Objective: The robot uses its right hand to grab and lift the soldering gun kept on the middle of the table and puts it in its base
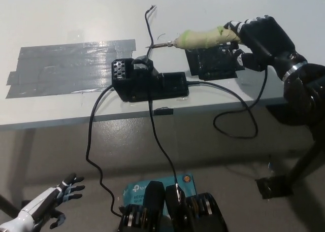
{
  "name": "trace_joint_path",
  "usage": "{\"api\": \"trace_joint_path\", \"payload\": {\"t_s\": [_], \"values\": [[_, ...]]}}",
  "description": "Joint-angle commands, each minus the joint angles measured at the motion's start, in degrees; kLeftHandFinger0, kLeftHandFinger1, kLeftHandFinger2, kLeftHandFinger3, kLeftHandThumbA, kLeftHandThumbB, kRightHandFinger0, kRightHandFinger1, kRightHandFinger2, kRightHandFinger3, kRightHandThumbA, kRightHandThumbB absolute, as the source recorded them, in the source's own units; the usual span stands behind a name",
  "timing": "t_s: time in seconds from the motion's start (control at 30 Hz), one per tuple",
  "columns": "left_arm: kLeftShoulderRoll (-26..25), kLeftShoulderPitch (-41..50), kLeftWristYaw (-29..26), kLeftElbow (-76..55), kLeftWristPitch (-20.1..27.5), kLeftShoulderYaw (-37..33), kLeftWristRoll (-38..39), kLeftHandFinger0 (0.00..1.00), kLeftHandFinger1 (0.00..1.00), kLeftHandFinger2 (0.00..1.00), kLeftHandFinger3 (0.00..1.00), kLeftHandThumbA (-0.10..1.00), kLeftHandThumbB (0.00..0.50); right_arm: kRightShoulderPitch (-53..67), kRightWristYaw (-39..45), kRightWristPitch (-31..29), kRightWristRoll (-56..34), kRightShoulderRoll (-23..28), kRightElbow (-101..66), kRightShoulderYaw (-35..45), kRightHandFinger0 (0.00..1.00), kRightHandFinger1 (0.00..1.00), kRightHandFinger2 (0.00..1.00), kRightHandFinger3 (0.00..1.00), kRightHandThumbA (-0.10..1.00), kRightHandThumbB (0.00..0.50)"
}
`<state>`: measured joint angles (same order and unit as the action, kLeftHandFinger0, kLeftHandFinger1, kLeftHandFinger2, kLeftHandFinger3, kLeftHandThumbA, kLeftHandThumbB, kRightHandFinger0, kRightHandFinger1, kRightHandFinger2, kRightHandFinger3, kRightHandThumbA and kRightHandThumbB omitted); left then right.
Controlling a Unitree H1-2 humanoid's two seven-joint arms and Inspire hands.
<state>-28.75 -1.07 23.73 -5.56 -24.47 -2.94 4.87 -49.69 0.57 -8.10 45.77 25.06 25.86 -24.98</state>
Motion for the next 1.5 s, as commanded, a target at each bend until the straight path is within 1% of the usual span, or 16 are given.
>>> {"api": "trace_joint_path", "payload": {"t_s": [0.0,0.17,0.3,0.37,0.47,0.5,0.6,0.63,0.67,0.7,0.73,0.77,1.07,1.23,1.43,1.47], "values": [[-1.7,0.0,0.5,-1.2,0.6,0.7,0.1,0.91,0.95,0.96,1.0,1.0,0.165,-1.8,0.9,-0.9,0.1,1.7,-3.2,1.2,0.0,0.0,0.38,0.16,-0.1,0.111],[-1.7,-0.4,0.6,-1.4,0.4,0.5,0.1,0.91,0.96,0.97,1.0,1.0,0.134,-2.0,1.4,-1.5,0.3,1.8,-3.0,0.8,0.0,0.02,0.42,0.18,-0.1,0.098],[-1.6,-1.0,0.5,-1.2,-0.3,0.5,0.0,0.89,0.94,0.95,0.97,1.0,0.145,-1.7,0.1,-3.3,0.1,1.0,-2.7,0.8,0.0,0.03,0.44,0.22,-0.1,0.147],[-1.8,-1.1,0.6,-1.4,-0.6,0.4,-0.1,0.89,0.94,0.95,0.98,1.0,0.134,-1.5,0.1,-3.4,0.1,0.5,-3.0,0.8,0.0,0.0,0.36,0.37,-0.1,0.171],[-1.8,-1.5,0.7,-1.3,-0.6,0.2,-0.2,0.89,0.94,0.95,0.98,1.0,0.124,-1.2,0.4,-3.3,0.4,0.4,-3.5,0.7,0.0,0.0,0.22,0.27,-0.1,0.067],[-1.8,-1.5,0.7,-1.3,-0.4,0.1,-0.3,0.89,0.94,0.96,0.99,1.0,0.127,-1.2,1.0,-3.2,0.6,0.4,-3.7,0.4,0.0,0.0,0.23,0.13,-0.1,0.039],[-1.8,-1.5,0.6,-1.2,-0.2,0.1,-0.5,0.88,0.94,0.96,0.99,1.0,0.127,-0.8,1.6,-3.3,1.1,0.5,-3.5,-0.1,0.0,0.0,0.27,0.02,-0.1,0.028],[-1.8,-1.5,0.5,-1.2,-0.4,0.1,-0.4,0.88,0.94,0.96,0.99,1.0,0.128,-0.7,2.3,-3.0,1.1,0.6,-3.7,-0.2,0.0,0.0,0.29,0.02,-0.1,0.036],[-1.8,-1.5,0.6,-1.2,-0.5,0.1,-0.4,0.89,0.94,0.96,1.0,1.0,0.13,-0.7,1.3,-3.6,1.2,0.5,-2.9,-0.2,0.0,0.0,0.3,0.06,-0.1,0.121],[-1.8,-1.5,0.6,-1.3,-0.8,0.1,-0.4,0.89,0.94,0.96,1.0,1.0,0.131,-0.6,1.3,-3.6,1.4,0.6,-2.7,-0.2,0.0,0.0,0.31,0.07,-0.1,0.138],[-1.8,-1.5,0.6,-1.6,-1.3,0.1,-0.3,0.92,0.96,0.97,1.0,1.0,0.106,-0.4,0.5,-4.0,1.9,0.7,-2.3,-0.4,0.0,0.0,0.31,0.01,-0.1,0.125],[-1.7,-1.5,0.6,-1.7,-1.3,0.1,-0.2,0.92,0.96,0.97,1.0,1.0,0.114,-0.3,0.0,-4.1,2.2,0.7,-2.1,-0.5,0.0,0.0,0.32,0.0,-0.1,0.19],[-2.0,-1.3,0.8,-1.8,-0.9,-0.1,-0.5,0.91,0.96,0.99,1.0,1.0,0.128,0.6,0.9,-2.7,3.9,1.0,-1.7,-0.7,0.0,0.04,0.43,0.07,-0.1,0.002],[-2.0,-1.7,1.2,-0.7,0.5,-0.1,-0.4,0.9,0.94,0.97,1.0,1.0,0.162,0.3,-1.2,-4.1,4.8,0.8,0.4,-1.1,0.0,0.0,0.39,0.0,-0.1,0.0],[-2.2,-1.4,1.1,-2.3,-0.6,-0.6,-1.0,0.91,0.95,0.97,1.0,1.0,0.135,0.6,1.1,-2.8,6.4,0.8,-1.2,-2.3,0.0,0.02,0.41,0.05,-0.1,0.062],[-2.2,-1.4,1.2,-2.5,-0.7,-0.5,-0.9,0.91,0.95,0.97,1.0,1.0,0.129,0.3,0.9,-2.7,6.7,0.5,-0.8,-2.5,0.0,0.04,0.45,0.05,-0.1,0.043]]}}
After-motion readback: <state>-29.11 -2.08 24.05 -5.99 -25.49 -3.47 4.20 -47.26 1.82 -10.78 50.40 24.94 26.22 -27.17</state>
